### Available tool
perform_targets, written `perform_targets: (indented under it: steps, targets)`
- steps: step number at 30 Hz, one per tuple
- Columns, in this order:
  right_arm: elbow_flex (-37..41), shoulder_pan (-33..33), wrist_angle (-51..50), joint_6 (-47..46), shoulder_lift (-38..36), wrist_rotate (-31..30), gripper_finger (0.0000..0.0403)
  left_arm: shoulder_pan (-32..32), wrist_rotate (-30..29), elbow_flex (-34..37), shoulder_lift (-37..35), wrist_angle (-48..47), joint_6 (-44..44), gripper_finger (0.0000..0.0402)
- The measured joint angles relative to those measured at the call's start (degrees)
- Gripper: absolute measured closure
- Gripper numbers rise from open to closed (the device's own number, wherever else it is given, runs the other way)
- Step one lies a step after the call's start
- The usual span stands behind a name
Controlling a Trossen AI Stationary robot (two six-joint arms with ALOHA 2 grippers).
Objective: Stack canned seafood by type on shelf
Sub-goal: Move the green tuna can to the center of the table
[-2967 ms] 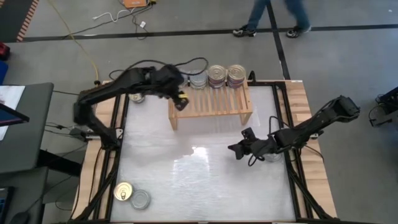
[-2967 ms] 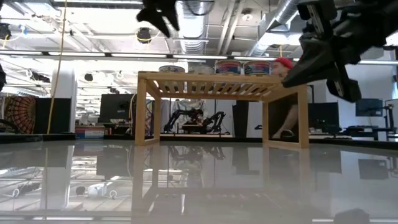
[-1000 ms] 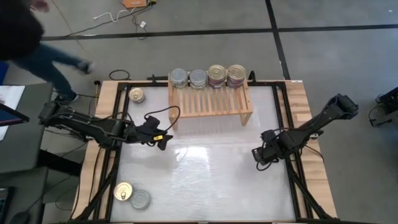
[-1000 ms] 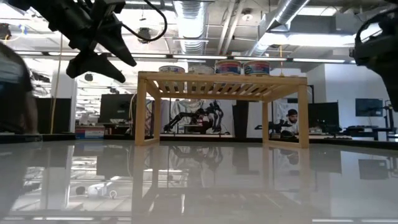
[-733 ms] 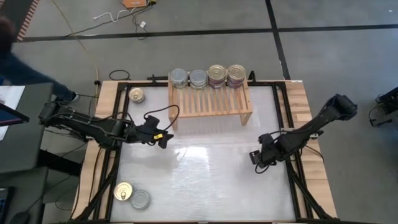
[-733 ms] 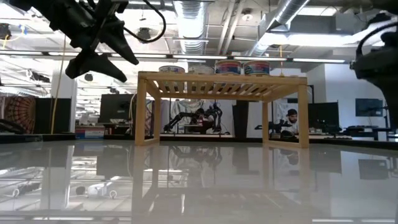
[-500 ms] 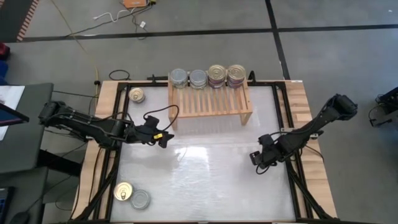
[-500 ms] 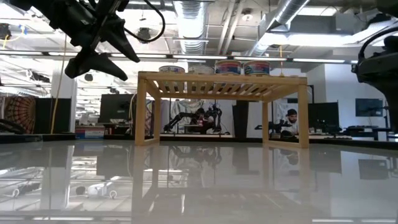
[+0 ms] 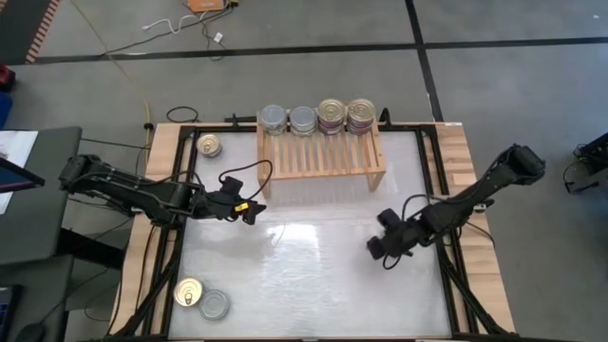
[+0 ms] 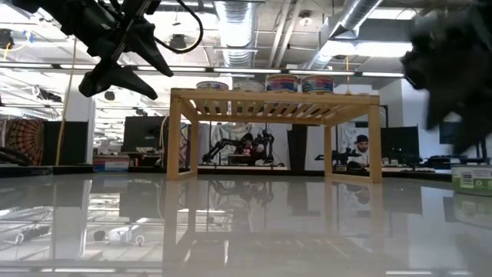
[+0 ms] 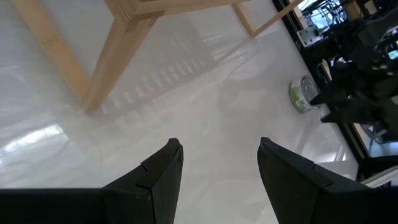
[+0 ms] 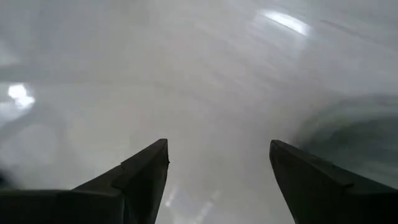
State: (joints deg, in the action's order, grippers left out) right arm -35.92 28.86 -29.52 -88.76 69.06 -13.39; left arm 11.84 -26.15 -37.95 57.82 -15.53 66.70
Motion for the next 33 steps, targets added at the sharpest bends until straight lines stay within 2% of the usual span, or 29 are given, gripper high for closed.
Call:
perform_targets:
  steps: [4, 6, 8, 14, 19, 23, 28, 33]
  targets:
    - [0.00, -1.46, 12.51, 12.83, 0.00, -0.68, 0.0097, 0.00, 0.00, 0.00, 0.00, 0.02, 0.17, 0.0205]
    - [-0.04, -2.08, 14.42, 16.06, -0.37, -0.66, 0.0097, 0.05, 0.00, 0.00, 0.00, 0.00, 0.21, 0.0205]
    - [-0.06, -2.86, 10.91, 14.45, -1.13, -0.64, 0.0097, 0.28, 0.00, 0.00, 0.00, 0.01, 0.36, 0.0205]
    - [0.00, -3.72, -11.10, 1.83, -4.53, -0.57, 0.0097, 1.23, 0.00, 0.00, 0.00, 0.00, 0.46, 0.0205]
    - [-0.03, -2.38, -21.04, -4.08, -9.42, -3.72, 0.0097, 1.49, 0.00, 0.00, 0.00, -0.04, 0.63, 0.0205]
    - [-0.07, -2.31, -32.19, -10.40, -12.29, -3.21, 0.0097, 1.49, 0.00, 0.00, 0.00, -0.05, 0.63, 0.0205]
    - [-0.20, -2.79, -32.58, -10.01, -13.26, -2.40, 0.0105, 1.49, 0.00, 0.00, -0.02, -0.26, 0.59, 0.0205]
    - [-0.24, -3.90, -32.59, -8.54, -11.59, -1.22, 0.0148, 1.49, -0.02, 0.00, -0.02, -0.48, 0.09, 0.0205]
